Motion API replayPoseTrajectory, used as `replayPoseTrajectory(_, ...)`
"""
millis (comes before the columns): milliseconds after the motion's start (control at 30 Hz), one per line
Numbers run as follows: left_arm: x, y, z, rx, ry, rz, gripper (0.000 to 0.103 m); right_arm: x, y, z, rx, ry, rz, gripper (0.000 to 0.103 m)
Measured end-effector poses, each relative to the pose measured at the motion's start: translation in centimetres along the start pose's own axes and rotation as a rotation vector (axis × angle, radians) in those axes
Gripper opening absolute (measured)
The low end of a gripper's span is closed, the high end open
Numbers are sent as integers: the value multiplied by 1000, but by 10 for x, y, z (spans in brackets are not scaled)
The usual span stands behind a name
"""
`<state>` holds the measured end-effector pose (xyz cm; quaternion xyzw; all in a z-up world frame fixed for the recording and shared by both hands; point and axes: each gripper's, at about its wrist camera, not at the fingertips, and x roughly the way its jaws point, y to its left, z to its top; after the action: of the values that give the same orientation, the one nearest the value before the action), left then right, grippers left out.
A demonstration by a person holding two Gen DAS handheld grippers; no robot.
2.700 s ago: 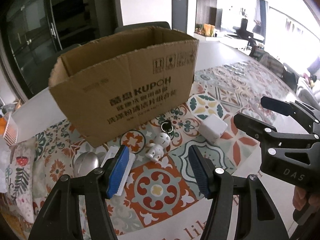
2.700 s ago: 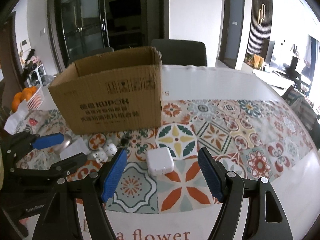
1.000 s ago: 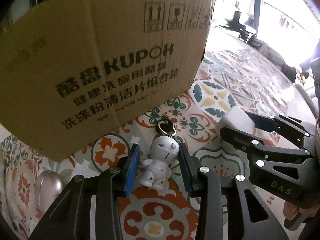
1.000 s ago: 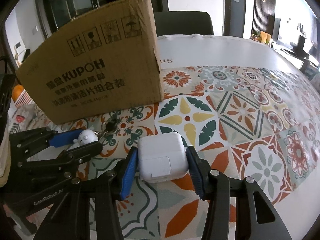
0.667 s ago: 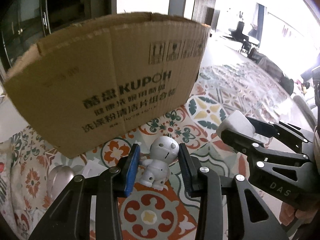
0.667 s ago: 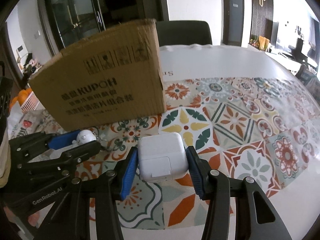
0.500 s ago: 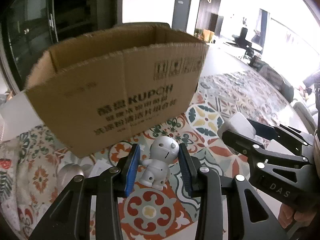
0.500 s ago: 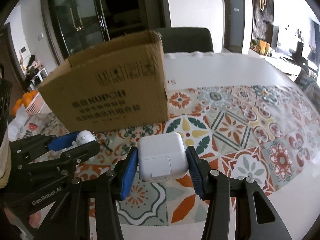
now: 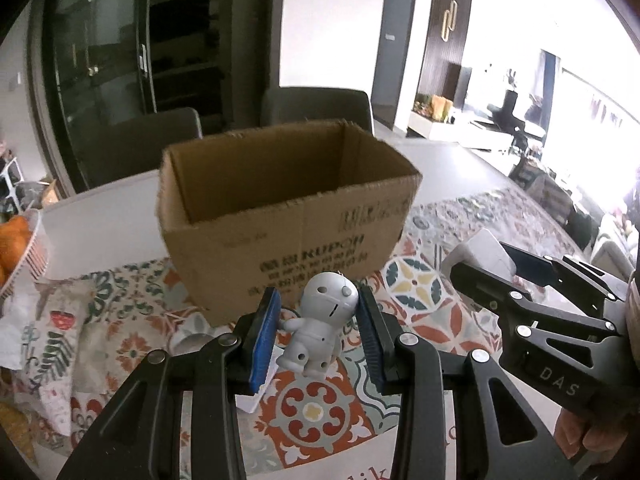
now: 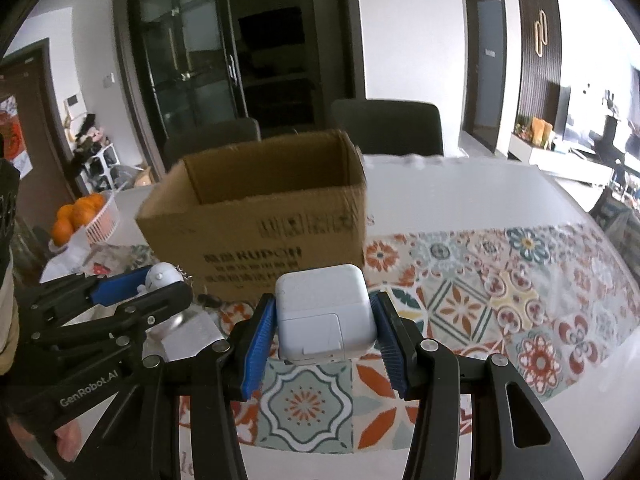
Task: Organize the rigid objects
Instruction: 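Carry the figurine and white adapter over the box with both tools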
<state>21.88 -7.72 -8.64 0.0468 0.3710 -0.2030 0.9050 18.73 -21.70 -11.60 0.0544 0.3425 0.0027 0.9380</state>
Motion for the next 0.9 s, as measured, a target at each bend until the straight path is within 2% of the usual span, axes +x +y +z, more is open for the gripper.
replayPoseTrajectory(433,-44,10,27,-49,-70,69,38,-27,18,36,-47,-67,43,49)
replayPoseTrajectory(900,-58,22,66,-61,-128,105,38,-30,34,80,-91,-101,85,49)
